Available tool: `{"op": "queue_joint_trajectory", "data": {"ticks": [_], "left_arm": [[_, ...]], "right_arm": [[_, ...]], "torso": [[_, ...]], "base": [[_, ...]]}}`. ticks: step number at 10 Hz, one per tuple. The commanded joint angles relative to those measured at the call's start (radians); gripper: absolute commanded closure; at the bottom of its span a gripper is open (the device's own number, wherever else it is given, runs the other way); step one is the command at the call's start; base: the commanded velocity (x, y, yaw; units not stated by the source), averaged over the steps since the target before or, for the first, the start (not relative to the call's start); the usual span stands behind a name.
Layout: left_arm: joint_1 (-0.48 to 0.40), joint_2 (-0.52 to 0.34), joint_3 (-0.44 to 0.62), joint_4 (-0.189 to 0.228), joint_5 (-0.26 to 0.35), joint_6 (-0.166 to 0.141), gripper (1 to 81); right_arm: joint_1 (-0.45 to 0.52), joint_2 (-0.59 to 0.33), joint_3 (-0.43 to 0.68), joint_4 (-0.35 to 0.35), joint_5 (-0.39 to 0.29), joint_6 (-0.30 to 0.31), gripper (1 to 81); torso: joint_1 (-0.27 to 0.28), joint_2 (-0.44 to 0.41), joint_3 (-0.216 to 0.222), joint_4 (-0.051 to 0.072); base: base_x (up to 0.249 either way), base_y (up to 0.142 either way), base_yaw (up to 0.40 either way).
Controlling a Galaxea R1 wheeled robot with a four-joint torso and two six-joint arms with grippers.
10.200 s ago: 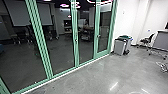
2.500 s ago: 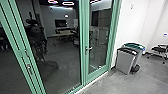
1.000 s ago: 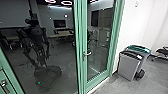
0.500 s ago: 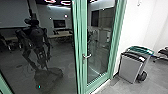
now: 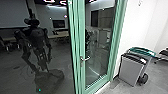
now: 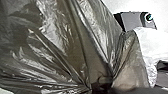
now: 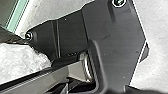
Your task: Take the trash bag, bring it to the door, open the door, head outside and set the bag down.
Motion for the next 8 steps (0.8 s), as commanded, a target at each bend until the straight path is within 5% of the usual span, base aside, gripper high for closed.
{"op": "queue_joint_trajectory", "data": {"ticks": [1, 8], "left_arm": [[-0.054, -0.007, -0.002, 0.001, 0.058, 0.007, 81.1], [-0.055, -0.005, -0.004, 0.003, 0.057, 0.007, 81.1]], "right_arm": [[0.041, 0.004, 0.005, -0.009, -0.058, -0.004, 1.0], [0.035, 0.006, 0.005, -0.018, -0.058, -0.004, 1.0]], "torso": [[0.0, 0.0, 0.0, 0.0], [0.0, 0.0, 0.0, 0.0]], "base": [[0.17, -0.065, 0.0], [0.17, -0.065, 0.0]]}}
